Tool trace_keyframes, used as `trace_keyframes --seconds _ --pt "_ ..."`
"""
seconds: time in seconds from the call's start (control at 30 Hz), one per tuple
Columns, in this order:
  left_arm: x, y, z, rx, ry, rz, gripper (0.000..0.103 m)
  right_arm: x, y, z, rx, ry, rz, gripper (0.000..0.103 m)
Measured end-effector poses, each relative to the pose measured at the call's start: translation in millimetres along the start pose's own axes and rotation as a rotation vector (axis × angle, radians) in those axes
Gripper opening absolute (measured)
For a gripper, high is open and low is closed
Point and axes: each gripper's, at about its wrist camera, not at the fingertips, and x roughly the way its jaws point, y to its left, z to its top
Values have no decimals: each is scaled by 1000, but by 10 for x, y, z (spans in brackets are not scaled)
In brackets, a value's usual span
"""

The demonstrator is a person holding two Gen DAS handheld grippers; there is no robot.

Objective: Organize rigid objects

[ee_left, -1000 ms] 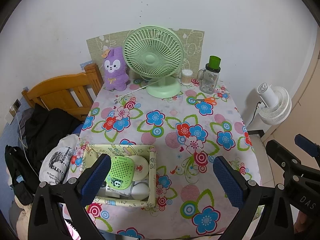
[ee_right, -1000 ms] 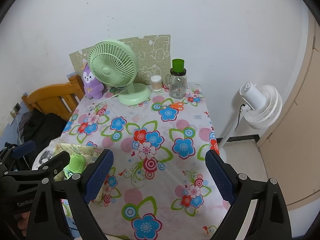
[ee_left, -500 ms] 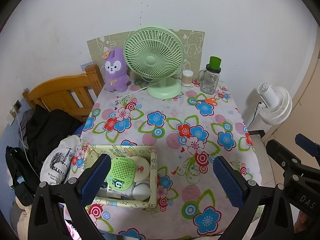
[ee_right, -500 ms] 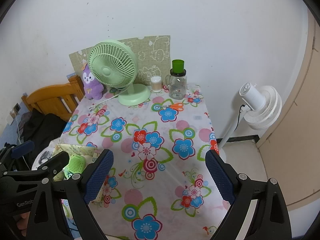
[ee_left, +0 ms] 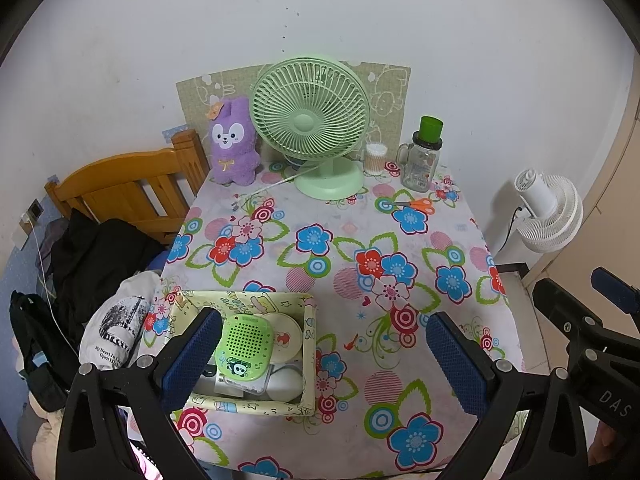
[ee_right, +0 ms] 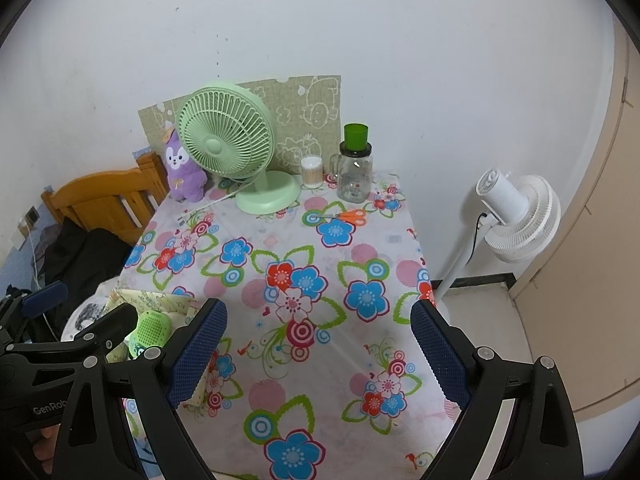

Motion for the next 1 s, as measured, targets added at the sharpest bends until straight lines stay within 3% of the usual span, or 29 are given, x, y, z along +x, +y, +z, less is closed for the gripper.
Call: trace_keyframes --seconds 1.0 --pt "4 85 84 18 2 -28 103 77 89 123 -6 9 -44 95"
